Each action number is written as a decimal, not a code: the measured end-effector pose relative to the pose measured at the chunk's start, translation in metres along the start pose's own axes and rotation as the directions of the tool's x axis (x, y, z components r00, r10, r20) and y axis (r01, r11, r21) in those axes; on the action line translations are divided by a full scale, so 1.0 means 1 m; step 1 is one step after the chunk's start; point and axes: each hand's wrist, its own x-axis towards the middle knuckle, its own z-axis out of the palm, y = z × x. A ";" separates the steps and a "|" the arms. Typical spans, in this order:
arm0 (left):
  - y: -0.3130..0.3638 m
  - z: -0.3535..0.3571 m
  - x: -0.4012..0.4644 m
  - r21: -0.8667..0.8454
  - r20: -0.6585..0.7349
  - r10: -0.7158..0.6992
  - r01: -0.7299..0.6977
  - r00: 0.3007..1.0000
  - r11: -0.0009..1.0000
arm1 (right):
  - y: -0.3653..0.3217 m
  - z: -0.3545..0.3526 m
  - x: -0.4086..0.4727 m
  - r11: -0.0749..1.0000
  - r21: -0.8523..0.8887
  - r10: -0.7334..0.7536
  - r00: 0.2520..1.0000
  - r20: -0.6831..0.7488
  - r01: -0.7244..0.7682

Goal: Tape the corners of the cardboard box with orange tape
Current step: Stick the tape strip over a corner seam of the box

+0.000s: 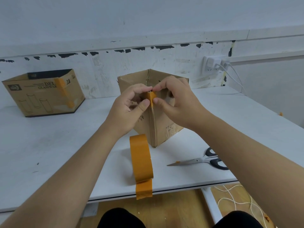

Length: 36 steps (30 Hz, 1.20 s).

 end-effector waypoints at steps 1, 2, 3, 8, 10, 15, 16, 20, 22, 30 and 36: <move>0.001 0.001 0.001 0.010 -0.012 0.005 -0.005 1.000 1.000 | -0.001 0.000 0.000 1.000 0.010 0.010 1.000 -0.009 -0.010; 0.001 0.001 0.002 0.013 -0.011 0.010 -0.010 1.000 1.000 | -0.001 0.000 0.000 1.000 0.020 0.016 1.000 -0.013 -0.015; 0.002 0.000 0.002 0.002 -0.001 0.011 -0.011 1.000 1.000 | -0.002 0.000 0.000 0.999 0.032 0.019 1.000 -0.012 -0.019; 0.007 -0.004 0.010 -0.063 -0.019 -0.051 0.050 0.998 0.997 | -0.005 0.001 0.005 0.996 0.058 0.066 0.997 -0.042 -0.064; 0.008 -0.005 0.012 -0.068 -0.013 -0.075 0.074 0.997 0.995 | -0.005 -0.001 0.007 0.996 0.055 0.076 0.997 -0.032 -0.075; 0.011 -0.003 0.016 -0.137 -0.042 -0.089 0.082 0.995 0.987 | -0.007 -0.002 0.008 0.995 0.041 0.089 0.996 -0.018 -0.088; 0.012 -0.003 0.018 -0.128 -0.046 -0.082 0.076 0.996 0.989 | -0.007 -0.002 0.009 0.994 0.047 0.095 0.995 -0.018 -0.094; 0.008 -0.004 0.016 -0.163 -0.023 -0.093 0.088 0.995 0.983 | -0.007 -0.007 0.011 0.993 0.067 0.101 0.995 0.024 -0.102; 0.008 -0.002 0.016 -0.176 -0.042 -0.088 0.080 0.995 0.981 | -0.008 -0.005 0.012 0.993 0.064 0.102 0.995 0.018 -0.103; 0.009 0.004 0.013 -0.237 -0.036 -0.095 0.084 0.995 0.968 | -0.009 -0.002 0.009 0.993 0.057 0.106 0.994 -0.010 -0.105; 0.010 0.006 0.014 -0.210 -0.049 -0.107 0.094 0.993 0.973 | -0.013 0.003 0.006 0.993 0.011 0.116 0.992 -0.051 -0.116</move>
